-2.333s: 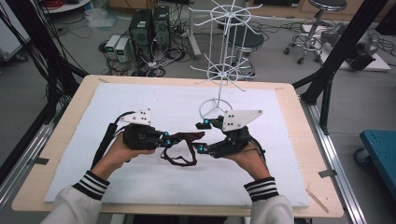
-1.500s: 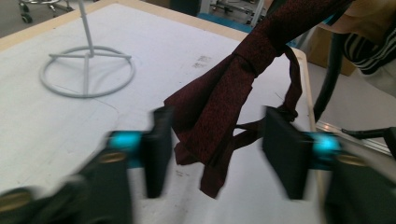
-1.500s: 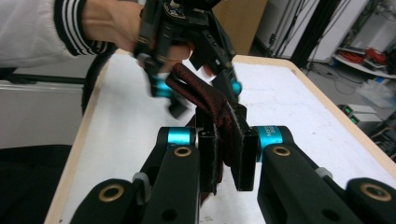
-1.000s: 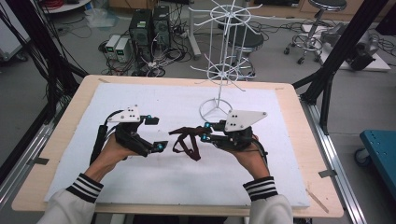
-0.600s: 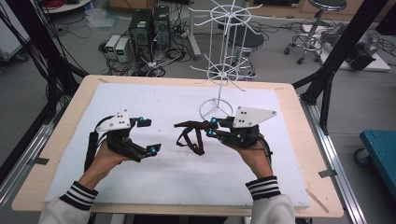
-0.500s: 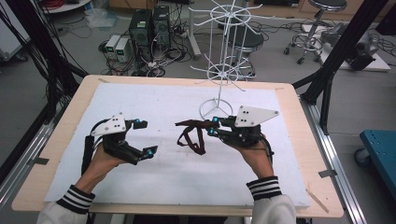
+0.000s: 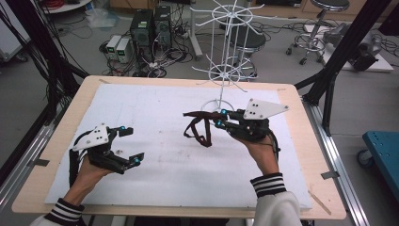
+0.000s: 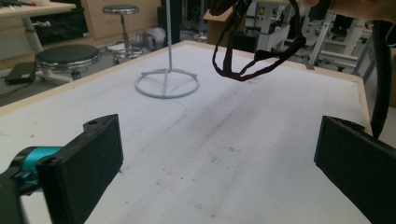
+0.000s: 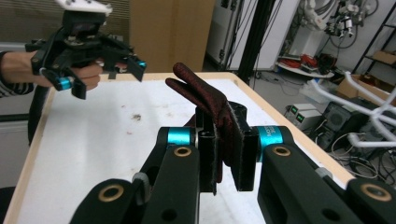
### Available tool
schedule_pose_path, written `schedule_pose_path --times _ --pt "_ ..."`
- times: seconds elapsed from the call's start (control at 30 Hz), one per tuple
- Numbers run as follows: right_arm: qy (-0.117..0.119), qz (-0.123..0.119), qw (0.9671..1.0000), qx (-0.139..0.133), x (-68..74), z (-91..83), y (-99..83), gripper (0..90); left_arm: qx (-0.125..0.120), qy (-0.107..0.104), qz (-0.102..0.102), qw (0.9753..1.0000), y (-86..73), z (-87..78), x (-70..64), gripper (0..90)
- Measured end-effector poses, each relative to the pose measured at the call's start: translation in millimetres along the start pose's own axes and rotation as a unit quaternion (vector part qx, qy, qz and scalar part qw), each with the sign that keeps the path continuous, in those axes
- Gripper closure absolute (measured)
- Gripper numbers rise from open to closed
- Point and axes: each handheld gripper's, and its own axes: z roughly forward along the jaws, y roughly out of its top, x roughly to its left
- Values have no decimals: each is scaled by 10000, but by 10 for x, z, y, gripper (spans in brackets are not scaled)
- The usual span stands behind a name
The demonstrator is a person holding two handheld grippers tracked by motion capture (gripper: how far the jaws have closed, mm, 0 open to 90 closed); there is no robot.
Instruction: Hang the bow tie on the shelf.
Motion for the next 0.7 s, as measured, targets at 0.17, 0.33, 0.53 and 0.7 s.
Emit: schedule_pose_path --times 0.17,0.33,0.53,0.7 --pt "-116 26 9999 -41 -86 -30 72 836 -122 7 -40 9999 -93 -71 11 17" --pt "-226 53 9997 -66 -185 -65 120 835 -156 66 -88 9998 -151 -146 28 17" --pt "-336 159 9993 -92 -285 -70 111 835 -314 79 -65 9995 -187 -221 38 17" --pt "-410 226 9989 -72 -353 -62 81 835 -469 174 -62 9987 -256 -286 59 17"
